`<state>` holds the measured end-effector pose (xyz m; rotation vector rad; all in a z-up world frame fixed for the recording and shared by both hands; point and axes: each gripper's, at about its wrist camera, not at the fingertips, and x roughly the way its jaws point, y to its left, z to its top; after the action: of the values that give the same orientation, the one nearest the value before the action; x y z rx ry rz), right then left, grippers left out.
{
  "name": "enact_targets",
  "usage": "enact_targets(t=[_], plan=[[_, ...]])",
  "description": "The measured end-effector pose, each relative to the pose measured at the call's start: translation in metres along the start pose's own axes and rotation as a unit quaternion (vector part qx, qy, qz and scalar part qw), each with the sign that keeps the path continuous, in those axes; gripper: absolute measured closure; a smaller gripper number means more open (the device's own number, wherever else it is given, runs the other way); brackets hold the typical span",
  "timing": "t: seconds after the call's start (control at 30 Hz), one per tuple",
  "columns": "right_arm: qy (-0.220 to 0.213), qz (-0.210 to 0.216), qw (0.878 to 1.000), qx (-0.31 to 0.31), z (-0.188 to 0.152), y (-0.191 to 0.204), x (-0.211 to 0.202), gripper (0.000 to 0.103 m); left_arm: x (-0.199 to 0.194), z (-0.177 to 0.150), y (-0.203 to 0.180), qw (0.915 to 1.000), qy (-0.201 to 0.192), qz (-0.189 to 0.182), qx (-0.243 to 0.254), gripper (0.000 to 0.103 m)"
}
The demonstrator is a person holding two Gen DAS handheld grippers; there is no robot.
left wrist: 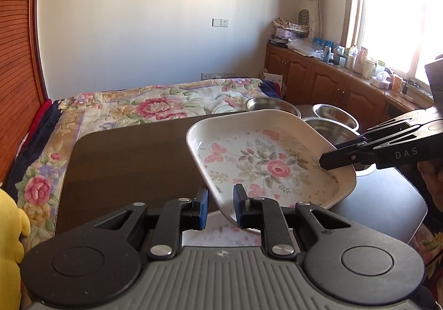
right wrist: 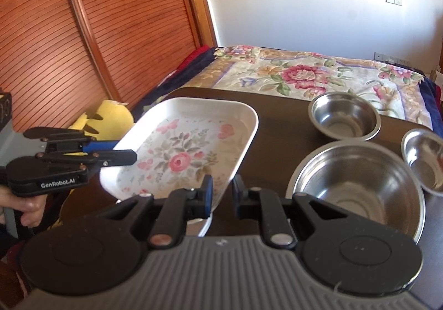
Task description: Organize plates and bowls
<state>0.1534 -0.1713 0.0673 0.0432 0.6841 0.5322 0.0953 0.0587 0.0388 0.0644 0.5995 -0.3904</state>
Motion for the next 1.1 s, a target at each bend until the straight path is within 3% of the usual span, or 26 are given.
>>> enact_targets(t=[0.73,1.1], plan=[[0.017,0.047,0.999,-0.005,-0.044,0.019,0.011,0.086,-0.019,-0.053,0.008,0.9987,0.016,0.004,-0.047,0.083],[0.029,0.040,0.999,-0.022,-0.047,0.025,0.013,0.086,-0.015,-0.066,0.011,0.9981,0.028,0.006,-0.056,0.083]])
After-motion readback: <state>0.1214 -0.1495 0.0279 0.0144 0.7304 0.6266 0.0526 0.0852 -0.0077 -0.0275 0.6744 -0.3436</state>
